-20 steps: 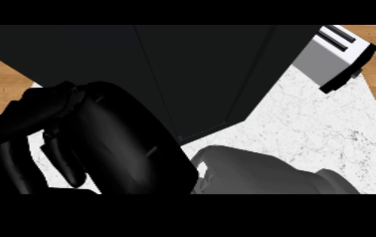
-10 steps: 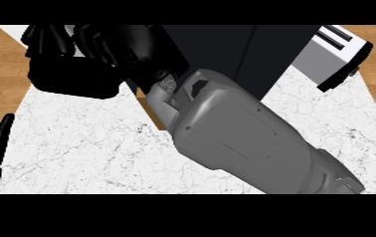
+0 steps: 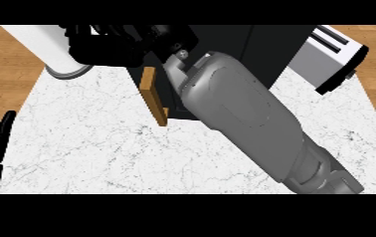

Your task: Pick up the wine, place it into the cabinet and close the cabinet

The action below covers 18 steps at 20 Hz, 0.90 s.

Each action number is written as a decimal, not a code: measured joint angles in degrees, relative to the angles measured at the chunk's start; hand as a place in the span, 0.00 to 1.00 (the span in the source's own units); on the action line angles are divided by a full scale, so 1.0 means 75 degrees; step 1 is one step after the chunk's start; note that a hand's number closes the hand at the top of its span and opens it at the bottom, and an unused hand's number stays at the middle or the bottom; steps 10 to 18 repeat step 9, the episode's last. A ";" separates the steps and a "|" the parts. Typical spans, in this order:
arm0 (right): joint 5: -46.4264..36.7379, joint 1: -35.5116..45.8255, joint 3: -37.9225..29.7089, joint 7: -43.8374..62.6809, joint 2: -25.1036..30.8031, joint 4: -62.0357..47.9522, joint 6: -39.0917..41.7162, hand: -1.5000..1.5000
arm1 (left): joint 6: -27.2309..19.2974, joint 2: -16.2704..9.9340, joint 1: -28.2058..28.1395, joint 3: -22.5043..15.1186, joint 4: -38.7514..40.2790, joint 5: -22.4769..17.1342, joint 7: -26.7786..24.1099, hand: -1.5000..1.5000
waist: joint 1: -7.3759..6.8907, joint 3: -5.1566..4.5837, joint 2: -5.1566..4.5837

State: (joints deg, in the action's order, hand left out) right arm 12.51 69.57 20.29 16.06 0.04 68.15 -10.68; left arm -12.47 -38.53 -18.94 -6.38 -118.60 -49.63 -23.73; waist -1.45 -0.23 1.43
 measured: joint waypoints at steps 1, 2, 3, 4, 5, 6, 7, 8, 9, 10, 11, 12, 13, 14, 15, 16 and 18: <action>-0.0032 0.0016 -0.0025 -0.0097 0.0003 -0.0104 0.0038 1.00 | -0.0021 0.0041 0.0036 -0.0047 -0.0022 0.0045 0.0006 0.00 | -0.0009 0.0003 0.0017; -0.0064 -0.0018 -0.0027 -0.0242 0.0045 -0.0162 0.0131 1.00 | -0.0011 0.0053 -0.0017 -0.0064 -0.0058 0.0078 0.0006 0.00 | -0.0036 -0.0006 0.0045; -0.0079 -0.0022 -0.0036 -0.0357 0.0076 -0.0225 0.0223 1.00 | 0.0008 0.0057 0.0004 -0.0056 -0.0054 0.0062 0.0041 0.00 | -0.0048 -0.0011 0.0057; -0.0155 -0.0012 -0.0020 -0.0443 0.0068 -0.0293 0.0214 1.00 | -0.0011 0.0125 0.0015 -0.0147 -0.0035 0.0135 0.0017 0.00 | -0.0044 -0.0003 0.0071; -0.0215 -0.0035 0.0004 -0.0587 0.0106 -0.0329 0.0278 1.00 | -0.0011 0.0129 0.0043 -0.0146 -0.0035 0.0167 0.0022 0.00 | -0.0051 -0.0017 0.0086; -0.0215 -0.0052 0.0005 -0.0681 0.0165 -0.0356 0.0400 1.00 | -0.0010 0.0139 0.0065 -0.0141 -0.0054 0.0161 0.0043 0.00 | -0.0065 -0.0029 0.0097; -0.0233 -0.0067 0.0019 -0.0791 0.0210 -0.0383 0.0508 1.00 | -0.0030 0.0158 0.0116 -0.0150 -0.0028 0.0176 0.0060 0.00 | -0.0064 -0.0039 0.0107; -0.0259 -0.0064 0.0025 -0.0864 0.0224 -0.0419 0.0557 1.00 | -0.0062 0.0184 0.0200 -0.0176 -0.0008 0.0203 0.0079 0.00 | -0.0055 -0.0039 0.0111; -0.0277 -0.0078 0.0018 -0.0912 0.0261 -0.0450 0.0601 1.00 | -0.0084 0.0208 0.0160 -0.0200 -0.0038 0.0234 0.0076 0.00 | -0.0086 -0.0036 0.0124; -0.0277 -0.0078 0.0018 -0.0912 0.0261 -0.0450 0.0601 1.00 | -0.0084 0.0208 0.0160 -0.0200 -0.0038 0.0234 0.0076 0.00 | -0.0086 -0.0036 0.0124; -0.0277 -0.0078 0.0018 -0.0912 0.0261 -0.0450 0.0601 1.00 | -0.0084 0.0208 0.0160 -0.0200 -0.0038 0.0234 0.0076 0.00 | -0.0086 -0.0036 0.0124; -0.0277 -0.0078 0.0018 -0.0912 0.0261 -0.0450 0.0601 1.00 | -0.0084 0.0208 0.0160 -0.0200 -0.0038 0.0234 0.0076 0.00 | -0.0086 -0.0036 0.0124; -0.0277 -0.0078 0.0018 -0.0912 0.0261 -0.0450 0.0601 1.00 | -0.0084 0.0208 0.0160 -0.0200 -0.0038 0.0234 0.0076 0.00 | -0.0086 -0.0036 0.0124; -0.0277 -0.0078 0.0018 -0.0912 0.0261 -0.0450 0.0601 1.00 | -0.0084 0.0208 0.0160 -0.0200 -0.0038 0.0234 0.0076 0.00 | -0.0086 -0.0036 0.0124; -0.0277 -0.0078 0.0018 -0.0912 0.0261 -0.0450 0.0601 1.00 | -0.0084 0.0208 0.0160 -0.0200 -0.0038 0.0234 0.0076 0.00 | -0.0086 -0.0036 0.0124; -0.0277 -0.0078 0.0018 -0.0912 0.0261 -0.0450 0.0601 1.00 | -0.0084 0.0208 0.0160 -0.0200 -0.0038 0.0234 0.0076 0.00 | -0.0086 -0.0036 0.0124; -0.0277 -0.0078 0.0018 -0.0912 0.0261 -0.0450 0.0601 1.00 | -0.0084 0.0208 0.0160 -0.0200 -0.0038 0.0234 0.0076 0.00 | -0.0086 -0.0036 0.0124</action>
